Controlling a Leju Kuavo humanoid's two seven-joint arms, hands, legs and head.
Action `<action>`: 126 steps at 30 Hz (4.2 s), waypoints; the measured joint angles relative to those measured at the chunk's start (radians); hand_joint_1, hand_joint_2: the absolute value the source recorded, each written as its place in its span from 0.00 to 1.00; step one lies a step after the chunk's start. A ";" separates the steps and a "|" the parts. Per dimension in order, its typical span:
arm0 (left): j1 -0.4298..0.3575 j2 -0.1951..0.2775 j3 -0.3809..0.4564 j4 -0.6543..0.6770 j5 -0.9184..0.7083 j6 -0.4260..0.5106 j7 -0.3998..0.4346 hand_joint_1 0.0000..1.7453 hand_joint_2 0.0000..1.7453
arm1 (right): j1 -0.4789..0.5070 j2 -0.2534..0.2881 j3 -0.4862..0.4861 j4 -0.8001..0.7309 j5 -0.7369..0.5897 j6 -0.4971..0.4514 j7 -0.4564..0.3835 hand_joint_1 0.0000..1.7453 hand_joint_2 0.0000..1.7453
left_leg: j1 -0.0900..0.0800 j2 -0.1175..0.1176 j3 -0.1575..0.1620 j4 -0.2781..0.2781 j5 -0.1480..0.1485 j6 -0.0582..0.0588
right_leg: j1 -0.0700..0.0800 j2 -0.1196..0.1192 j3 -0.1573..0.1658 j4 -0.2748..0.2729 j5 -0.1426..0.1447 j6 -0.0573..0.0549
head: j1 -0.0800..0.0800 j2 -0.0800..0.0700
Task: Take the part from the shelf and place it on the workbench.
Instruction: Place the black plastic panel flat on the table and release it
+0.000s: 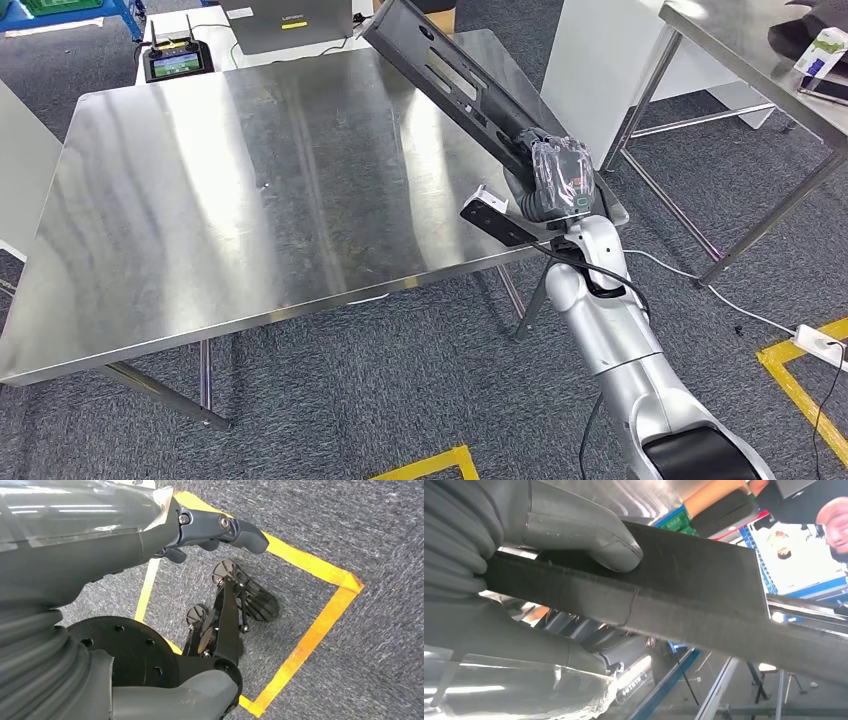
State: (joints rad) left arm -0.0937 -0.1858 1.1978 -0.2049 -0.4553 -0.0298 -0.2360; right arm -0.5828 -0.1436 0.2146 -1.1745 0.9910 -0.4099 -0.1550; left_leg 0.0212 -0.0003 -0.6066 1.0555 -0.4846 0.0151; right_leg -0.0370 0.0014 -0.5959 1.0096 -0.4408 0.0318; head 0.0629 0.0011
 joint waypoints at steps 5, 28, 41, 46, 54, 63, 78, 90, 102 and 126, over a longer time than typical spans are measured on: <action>0.001 0.000 0.007 0.000 0.002 0.000 0.000 0.00 1.00 | -0.008 0.009 0.001 0.019 0.006 -0.001 -0.004 1.00 1.00 | 0.002 -0.001 -0.134 0.254 -0.096 -0.003 | 0.013 0.000 0.008 -0.001 -0.006 -0.022 | -0.003 0.000; 0.000 -0.009 0.014 0.000 0.008 0.009 -0.003 0.00 1.00 | -0.052 0.022 0.027 0.105 0.023 -0.001 -0.006 1.00 1.00 | -0.012 -0.006 0.011 -0.044 0.037 0.013 | 0.022 -0.002 -0.005 -0.006 0.006 0.008 | -0.001 0.000; 0.001 -0.005 0.015 0.000 0.006 0.006 -0.003 0.00 1.00 | -0.057 0.023 0.032 0.118 0.031 0.000 0.000 1.00 1.00 | -0.017 -0.001 -0.018 -0.025 0.056 0.032 | 0.040 0.006 0.024 -0.015 -0.008 -0.034 | -0.005 0.000; 0.001 -0.004 0.015 0.000 0.004 0.004 -0.003 0.00 1.00 | -0.056 0.017 0.036 0.115 0.033 0.001 0.006 1.00 1.00 | -0.014 0.004 0.009 -0.065 0.061 0.046 | 0.042 0.003 0.006 0.018 -0.030 -0.013 | -0.005 0.000; 0.000 -0.006 0.015 0.000 -0.001 -0.003 -0.004 0.00 1.00 | -0.050 0.001 0.041 0.116 0.034 0.002 0.015 1.00 1.00 | -0.002 -0.001 0.026 -0.064 0.045 0.030 | 0.002 -0.007 -0.073 0.107 -0.024 0.044 | -0.001 0.000; 0.000 -0.003 0.014 0.000 -0.002 -0.002 -0.004 0.00 1.00 | -0.048 -0.004 0.044 0.120 0.037 0.003 0.015 1.00 1.00 | 0.003 -0.002 -0.044 0.104 -0.057 -0.009 | 0.002 -0.001 -0.004 -0.001 0.002 -0.010 | -0.004 0.000; -0.002 -0.004 0.015 0.000 0.004 -0.001 -0.005 0.00 1.00 | -0.074 0.005 0.059 0.166 0.090 0.012 0.028 1.00 1.00 | -0.017 0.002 -0.002 -0.059 0.066 0.057 | 0.031 0.002 -0.034 0.114 -0.078 -0.006 | -0.003 0.000; -0.002 -0.011 0.016 0.000 0.004 -0.002 -0.006 0.00 1.00 | -0.112 0.011 0.089 0.248 0.117 0.035 0.030 1.00 1.00 | -0.019 -0.006 0.022 -0.042 0.021 0.021 | 0.016 -0.004 -0.013 -0.011 0.018 0.003 | -0.004 0.000; -0.003 -0.009 0.024 0.000 0.004 -0.002 -0.006 0.00 1.00 | -0.178 0.034 0.139 0.381 0.197 0.036 0.073 1.00 1.00 | -0.010 -0.005 -0.034 -0.020 0.066 0.007 | 0.017 0.006 0.039 -0.014 -0.025 -0.010 | -0.005 0.000; -0.014 0.000 0.024 0.000 -0.029 0.030 0.007 0.00 1.00 | -0.328 0.259 0.410 0.780 0.577 0.164 0.235 1.00 1.00 | -0.017 0.001 0.050 -0.058 0.009 0.030 | 0.034 0.006 -0.015 -0.021 0.030 -0.014 | -0.008 0.000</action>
State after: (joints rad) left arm -0.1075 -0.1857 1.2222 -0.2045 -0.4838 0.0005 -0.2295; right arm -0.9103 0.1157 0.6243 -0.3948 1.5681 -0.2460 0.0800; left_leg 0.0044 0.0002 -0.5561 0.9977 -0.4760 0.0446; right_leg -0.0033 0.0072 -0.6108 0.9886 -0.4108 0.0180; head 0.0551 0.0011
